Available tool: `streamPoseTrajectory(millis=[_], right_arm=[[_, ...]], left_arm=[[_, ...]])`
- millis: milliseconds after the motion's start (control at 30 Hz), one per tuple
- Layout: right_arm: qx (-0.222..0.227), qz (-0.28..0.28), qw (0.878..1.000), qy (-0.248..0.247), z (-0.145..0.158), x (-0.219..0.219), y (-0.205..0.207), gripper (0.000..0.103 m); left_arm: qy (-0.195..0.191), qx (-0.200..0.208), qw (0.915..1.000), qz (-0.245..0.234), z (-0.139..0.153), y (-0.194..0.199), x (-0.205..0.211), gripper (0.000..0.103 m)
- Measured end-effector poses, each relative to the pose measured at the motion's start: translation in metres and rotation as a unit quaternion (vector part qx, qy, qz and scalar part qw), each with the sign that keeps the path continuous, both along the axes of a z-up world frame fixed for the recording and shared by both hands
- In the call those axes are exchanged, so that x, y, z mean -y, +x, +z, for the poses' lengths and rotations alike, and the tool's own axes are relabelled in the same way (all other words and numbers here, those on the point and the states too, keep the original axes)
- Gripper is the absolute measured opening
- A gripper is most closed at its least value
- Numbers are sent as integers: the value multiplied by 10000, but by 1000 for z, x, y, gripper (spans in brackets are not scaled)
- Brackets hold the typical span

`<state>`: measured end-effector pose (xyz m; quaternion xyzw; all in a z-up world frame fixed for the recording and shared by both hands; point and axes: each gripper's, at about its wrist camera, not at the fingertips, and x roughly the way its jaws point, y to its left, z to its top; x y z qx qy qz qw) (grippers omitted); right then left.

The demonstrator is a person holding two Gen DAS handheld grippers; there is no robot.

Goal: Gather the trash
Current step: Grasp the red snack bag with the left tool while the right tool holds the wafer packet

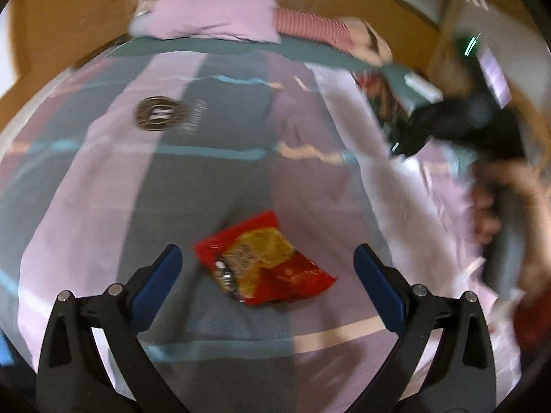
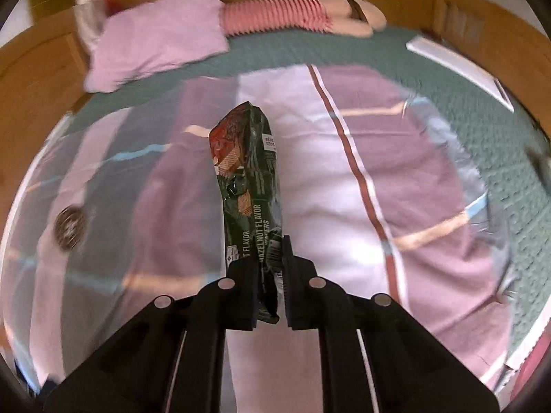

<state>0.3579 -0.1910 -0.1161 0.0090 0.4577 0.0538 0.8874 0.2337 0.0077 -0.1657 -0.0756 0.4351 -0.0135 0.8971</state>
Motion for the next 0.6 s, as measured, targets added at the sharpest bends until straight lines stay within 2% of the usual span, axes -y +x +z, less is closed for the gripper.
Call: streamPoseTrajectory(millis=[67, 133, 267, 300, 333, 433, 500, 600], right_arm=[[96, 130, 9998, 90, 13, 6, -23, 12], [216, 263, 9992, 204, 28, 16, -55, 12], [274, 437, 9986, 87, 39, 28, -108, 12], [235, 461, 9986, 50, 38, 32, -120, 12], [196, 469, 9987, 66, 35, 34, -129, 12], [134, 423, 9989, 155, 27, 43, -156, 12], [161, 359, 9992, 122, 25, 44, -171, 12], [221, 298, 9990, 242, 29, 45, -189, 12]], left_arm=[[405, -211, 9987, -211, -13, 9, 13, 98], [595, -352, 9973, -266, -24, 17, 17, 88], [561, -317, 9972, -373, -27, 16, 17, 58], [579, -286, 9972, -388, -27, 14, 17, 55], [602, -216, 9972, -389, -26, 11, 16, 48], [549, -129, 9979, -308, -23, 6, 8, 41], [543, -96, 9982, -224, -20, 2, 7, 30], [534, 30, 9986, -49, -14, -3, -2, 24]])
